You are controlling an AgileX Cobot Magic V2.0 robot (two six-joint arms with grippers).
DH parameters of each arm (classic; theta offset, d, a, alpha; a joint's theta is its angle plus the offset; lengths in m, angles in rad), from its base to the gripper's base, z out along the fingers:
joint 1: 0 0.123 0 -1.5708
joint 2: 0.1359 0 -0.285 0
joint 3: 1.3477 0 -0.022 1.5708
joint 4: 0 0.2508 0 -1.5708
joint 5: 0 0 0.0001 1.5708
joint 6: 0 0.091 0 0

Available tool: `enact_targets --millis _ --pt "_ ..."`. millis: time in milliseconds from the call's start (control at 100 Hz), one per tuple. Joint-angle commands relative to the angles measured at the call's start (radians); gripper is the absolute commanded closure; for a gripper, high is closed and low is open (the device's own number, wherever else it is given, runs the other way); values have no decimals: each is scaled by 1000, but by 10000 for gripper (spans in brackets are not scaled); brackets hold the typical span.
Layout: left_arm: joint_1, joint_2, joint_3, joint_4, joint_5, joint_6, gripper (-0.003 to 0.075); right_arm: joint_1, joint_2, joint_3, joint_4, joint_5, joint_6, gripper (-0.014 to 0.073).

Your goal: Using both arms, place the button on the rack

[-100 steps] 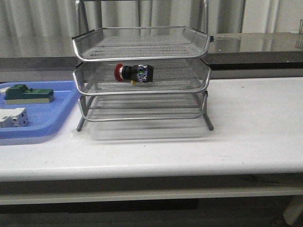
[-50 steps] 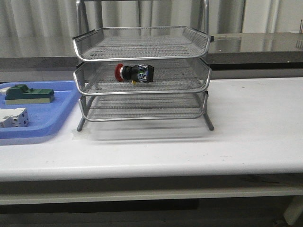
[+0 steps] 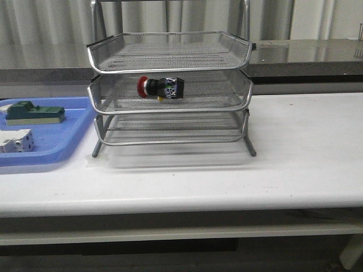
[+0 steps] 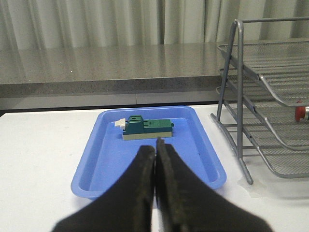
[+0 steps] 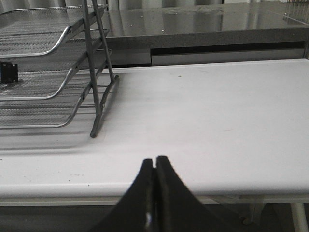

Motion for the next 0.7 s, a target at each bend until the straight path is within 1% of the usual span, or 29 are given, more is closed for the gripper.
enact_targets --millis 0,210,280,690 --pt "-2 -52 23 1 -108 -12 716 -8 -19 -17 0 -83 -1 659" --pt "-2 -237 127 1 -108 -12 716 -8 -19 -17 0 -83 -1 659" --pt "-2 -286 127 1 -63 -12 716 -8 -19 -17 0 -83 -1 659" --pt "-2 -280 127 15 -71 -12 716 -8 -19 -17 0 -83 -1 659"
